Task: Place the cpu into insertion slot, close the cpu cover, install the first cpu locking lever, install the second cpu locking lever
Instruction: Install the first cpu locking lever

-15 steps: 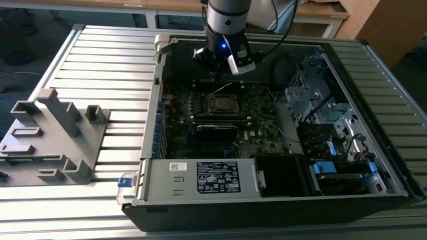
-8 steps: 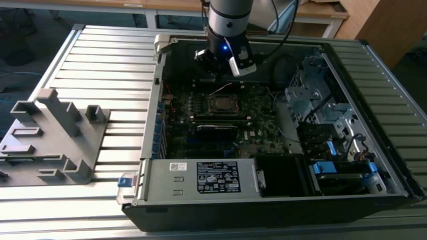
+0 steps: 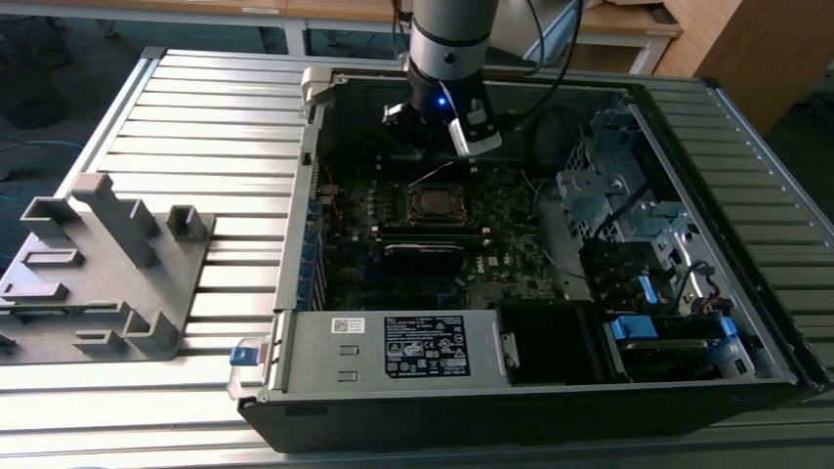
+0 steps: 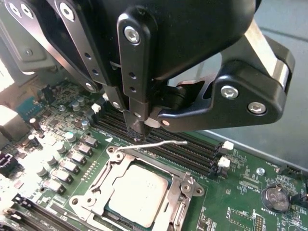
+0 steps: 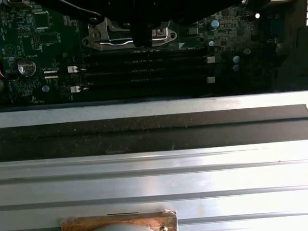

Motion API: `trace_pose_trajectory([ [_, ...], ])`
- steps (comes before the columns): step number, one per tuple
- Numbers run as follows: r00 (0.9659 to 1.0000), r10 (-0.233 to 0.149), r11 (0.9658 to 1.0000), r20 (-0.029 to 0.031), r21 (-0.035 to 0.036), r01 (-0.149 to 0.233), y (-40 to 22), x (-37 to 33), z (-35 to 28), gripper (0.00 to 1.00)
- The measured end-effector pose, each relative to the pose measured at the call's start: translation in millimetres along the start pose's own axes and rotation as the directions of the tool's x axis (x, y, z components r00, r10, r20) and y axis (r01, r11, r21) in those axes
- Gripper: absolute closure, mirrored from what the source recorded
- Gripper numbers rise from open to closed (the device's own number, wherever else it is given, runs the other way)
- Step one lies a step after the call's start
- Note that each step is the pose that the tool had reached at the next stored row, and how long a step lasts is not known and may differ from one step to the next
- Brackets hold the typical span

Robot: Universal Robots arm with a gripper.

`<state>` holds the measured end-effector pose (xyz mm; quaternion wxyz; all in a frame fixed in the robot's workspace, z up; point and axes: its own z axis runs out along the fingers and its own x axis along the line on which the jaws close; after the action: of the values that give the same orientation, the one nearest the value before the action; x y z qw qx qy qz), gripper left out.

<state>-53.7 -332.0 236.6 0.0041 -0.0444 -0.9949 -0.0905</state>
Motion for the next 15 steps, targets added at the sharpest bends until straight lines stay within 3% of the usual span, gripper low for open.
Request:
trace_pose_trajectory([
  [3, 1.0000, 0.000, 1.0000, 0.0000, -0.0001, 0.000, -0.6, -1.2, 4.1, 0.90],
  [15, 1.0000, 0.000, 1.0000, -0.0002, -0.0008, 0.000, 3.1, -2.0, 8.8, 0.90],
])
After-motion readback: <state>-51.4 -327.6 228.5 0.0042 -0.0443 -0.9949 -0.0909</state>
